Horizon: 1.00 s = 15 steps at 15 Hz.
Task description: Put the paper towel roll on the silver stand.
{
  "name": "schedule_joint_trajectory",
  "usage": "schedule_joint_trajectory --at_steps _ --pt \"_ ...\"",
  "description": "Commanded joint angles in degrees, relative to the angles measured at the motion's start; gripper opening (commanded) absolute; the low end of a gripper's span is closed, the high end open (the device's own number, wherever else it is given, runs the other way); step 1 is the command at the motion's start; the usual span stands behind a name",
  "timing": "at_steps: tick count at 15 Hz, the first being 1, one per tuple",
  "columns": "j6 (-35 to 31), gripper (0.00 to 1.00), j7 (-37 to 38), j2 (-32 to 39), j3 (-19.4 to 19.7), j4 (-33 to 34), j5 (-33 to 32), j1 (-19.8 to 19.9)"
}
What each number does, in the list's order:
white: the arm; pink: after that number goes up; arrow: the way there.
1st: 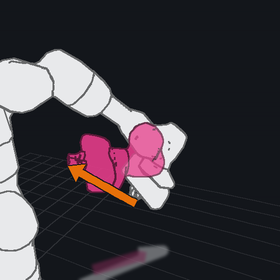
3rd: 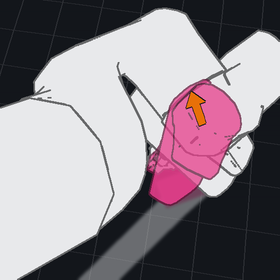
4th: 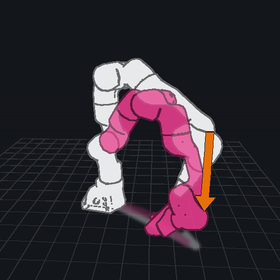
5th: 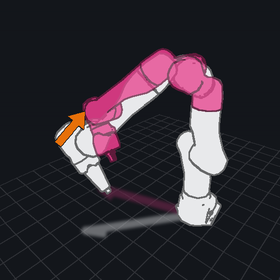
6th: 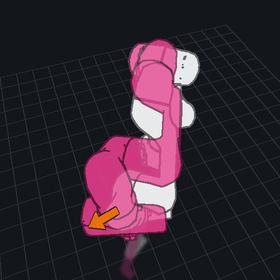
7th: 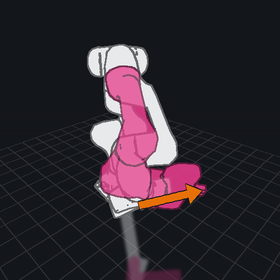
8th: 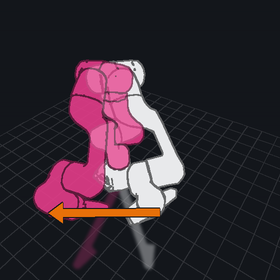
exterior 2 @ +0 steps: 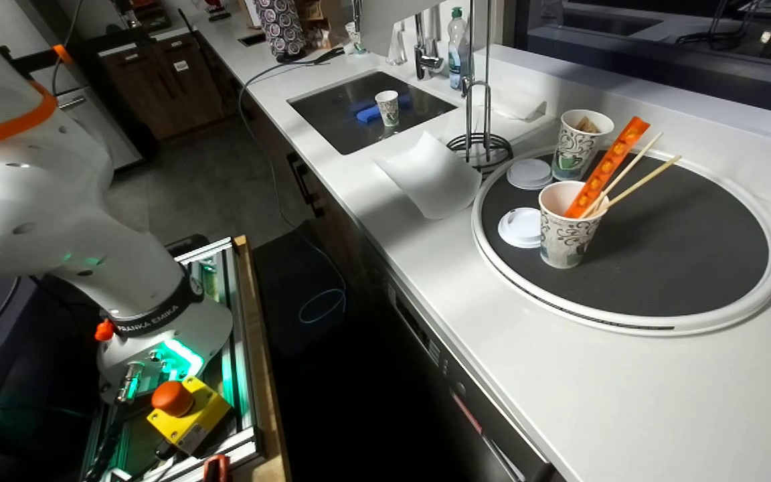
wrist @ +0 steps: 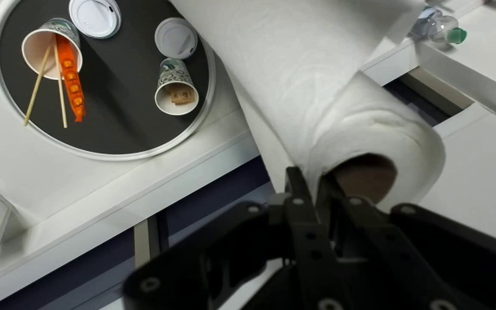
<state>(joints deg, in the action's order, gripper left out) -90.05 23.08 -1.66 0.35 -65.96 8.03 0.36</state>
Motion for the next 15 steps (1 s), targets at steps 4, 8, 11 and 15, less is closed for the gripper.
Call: schedule_joint_trajectory --at_steps 4,8,11,15 --pt "0.0 0.11 0.0 0.0 0.01 0.0 0.0 0.0" --pt "-0.1 0.03 -0.59 0.73 -0.42 0.99 -1.16 -0.35" --pt "0.12 0.03 -0.3 1.8 -1.2 2.76 -3.77 -0.6" --pt "-0.36 0.03 -0.17 4.47 -2.72 6.5 -8.43 -1.52"
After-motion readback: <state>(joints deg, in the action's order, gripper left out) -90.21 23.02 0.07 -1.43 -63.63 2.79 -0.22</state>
